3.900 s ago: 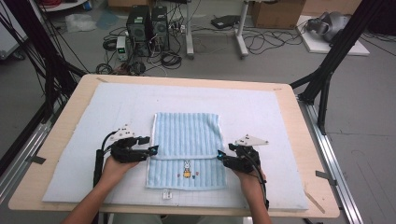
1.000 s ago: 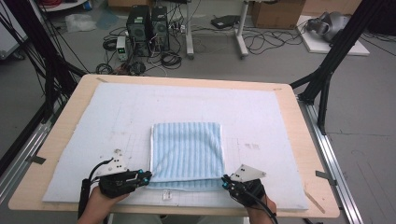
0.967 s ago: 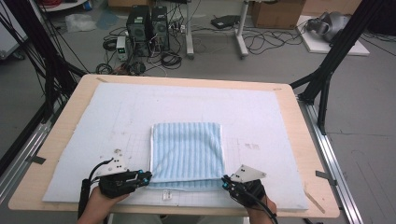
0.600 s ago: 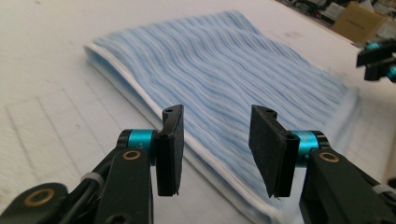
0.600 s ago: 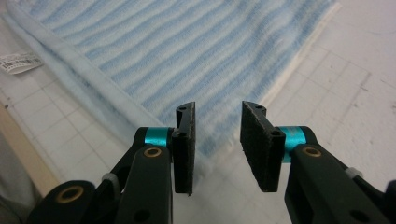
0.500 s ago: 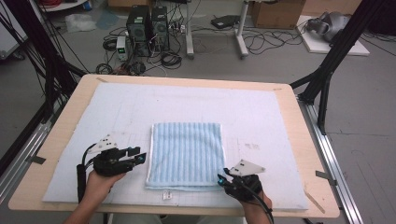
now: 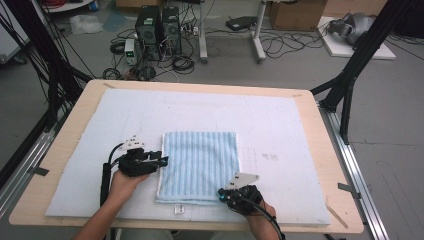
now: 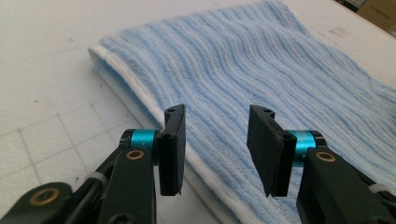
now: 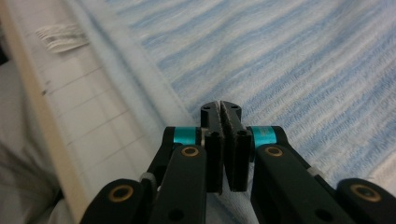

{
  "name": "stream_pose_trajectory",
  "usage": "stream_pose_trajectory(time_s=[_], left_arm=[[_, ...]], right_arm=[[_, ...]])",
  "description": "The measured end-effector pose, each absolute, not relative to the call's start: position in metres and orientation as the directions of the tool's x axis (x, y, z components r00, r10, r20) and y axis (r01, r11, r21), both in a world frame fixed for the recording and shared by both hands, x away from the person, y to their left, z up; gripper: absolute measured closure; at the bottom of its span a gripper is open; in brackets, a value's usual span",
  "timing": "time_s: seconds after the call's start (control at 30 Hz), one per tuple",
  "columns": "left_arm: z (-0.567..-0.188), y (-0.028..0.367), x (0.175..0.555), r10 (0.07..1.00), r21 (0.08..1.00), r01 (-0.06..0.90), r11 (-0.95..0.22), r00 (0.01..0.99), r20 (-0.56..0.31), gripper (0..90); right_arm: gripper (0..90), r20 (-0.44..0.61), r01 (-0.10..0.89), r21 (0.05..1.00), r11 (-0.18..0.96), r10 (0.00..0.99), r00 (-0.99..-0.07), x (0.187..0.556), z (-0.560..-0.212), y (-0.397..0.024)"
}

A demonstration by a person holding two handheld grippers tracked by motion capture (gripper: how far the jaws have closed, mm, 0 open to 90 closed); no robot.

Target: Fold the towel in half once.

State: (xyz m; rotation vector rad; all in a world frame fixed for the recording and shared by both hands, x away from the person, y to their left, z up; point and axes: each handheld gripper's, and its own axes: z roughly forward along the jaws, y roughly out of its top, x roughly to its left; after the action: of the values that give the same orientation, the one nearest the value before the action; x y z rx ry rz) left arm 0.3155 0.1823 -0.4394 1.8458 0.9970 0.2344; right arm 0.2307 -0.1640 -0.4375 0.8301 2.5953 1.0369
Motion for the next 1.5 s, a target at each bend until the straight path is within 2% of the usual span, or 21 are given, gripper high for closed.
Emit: stream_pose_trajectory(time_s=[0.13,0.2,0.3,0.47,0.57,0.67,0.83,0.93,1.17,1.23,1.27,1.3,1.33,1.37,1.4,1.5], left_arm=[[-0.439,0.188,0.318,0.729,0.832,0.530,-0.164,0.633,-0.260,55.5],[-0.440,0.190,0.322,0.737,0.841,0.525,-0.129,0.619,-0.273,53.3],[-0.437,0.191,0.333,0.748,0.833,0.540,-0.122,0.602,-0.281,49.8],[-0.425,0.189,0.356,0.764,0.840,0.532,-0.110,0.586,-0.271,51.1],[-0.427,0.186,0.369,0.778,0.823,0.556,-0.118,0.566,-0.271,57.6],[-0.432,0.186,0.379,0.794,0.812,0.576,-0.095,0.536,-0.287,57.9],[-0.443,0.189,0.395,0.822,0.791,0.610,-0.043,0.471,-0.319,56.3],[-0.446,0.189,0.404,0.814,0.775,0.631,-0.037,0.468,-0.343,54.0],[-0.452,0.182,0.421,0.822,0.761,0.642,-0.096,0.482,-0.304,50.8],[-0.451,0.181,0.422,0.825,0.765,0.632,-0.126,0.495,-0.273,53.4],[-0.450,0.180,0.422,0.825,0.767,0.627,-0.138,0.501,-0.262,56.2],[-0.451,0.180,0.421,0.817,0.768,0.617,-0.169,0.523,-0.241,63.7],[-0.452,0.177,0.420,0.812,0.775,0.601,-0.195,0.542,-0.216,76.0],[-0.452,0.176,0.420,0.804,0.780,0.590,-0.210,0.558,-0.205,80.4],[-0.452,0.173,0.420,0.807,0.782,0.587,-0.207,0.555,-0.203,86.7],[-0.451,0.172,0.425,0.819,0.799,0.564,-0.208,0.547,-0.173,87.5]], right_arm=[[87.7,0.047,0.415,0.681,0.604,0.529,-0.847,0.225,-0.435,-0.171],[77.1,0.069,0.421,0.692,0.586,0.527,-0.847,0.226,-0.434,-0.176],[72.2,0.077,0.427,0.739,0.521,0.564,-0.822,0.234,-0.428,-0.183],[68.3,0.044,0.447,0.793,0.413,0.695,-0.718,0.274,-0.420,-0.194],[68.2,0.039,0.479,0.804,0.352,0.773,-0.633,0.300,-0.420,-0.196],[68.2,0.013,0.501,0.797,0.339,0.819,-0.574,0.320,-0.420,-0.195],[68.2,-0.011,0.524,0.789,0.320,0.861,-0.509,0.352,-0.418,-0.199],[64.3,0.016,0.556,0.778,0.292,0.876,-0.482,0.374,-0.422,-0.203],[61.8,0.026,0.586,0.744,0.320,0.864,-0.503,0.407,-0.437,-0.196],[63.9,0.018,0.598,0.725,0.341,0.859,-0.512,0.410,-0.444,-0.194],[64.9,0.047,0.604,0.731,0.317,0.860,-0.508,0.411,-0.446,-0.195],[66.1,0.068,0.611,0.733,0.299,0.862,-0.503,0.412,-0.446,-0.197],[69.7,0.075,0.610,0.735,0.297,0.858,-0.508,0.412,-0.447,-0.197],[80.5,0.086,0.610,0.734,0.298,0.851,-0.518,0.412,-0.447,-0.198],[84.0,0.108,0.612,0.732,0.298,0.836,-0.537,0.412,-0.446,-0.197],[86.4,0.068,0.599,0.734,0.319,0.843,-0.533,0.411,-0.445,-0.195]])
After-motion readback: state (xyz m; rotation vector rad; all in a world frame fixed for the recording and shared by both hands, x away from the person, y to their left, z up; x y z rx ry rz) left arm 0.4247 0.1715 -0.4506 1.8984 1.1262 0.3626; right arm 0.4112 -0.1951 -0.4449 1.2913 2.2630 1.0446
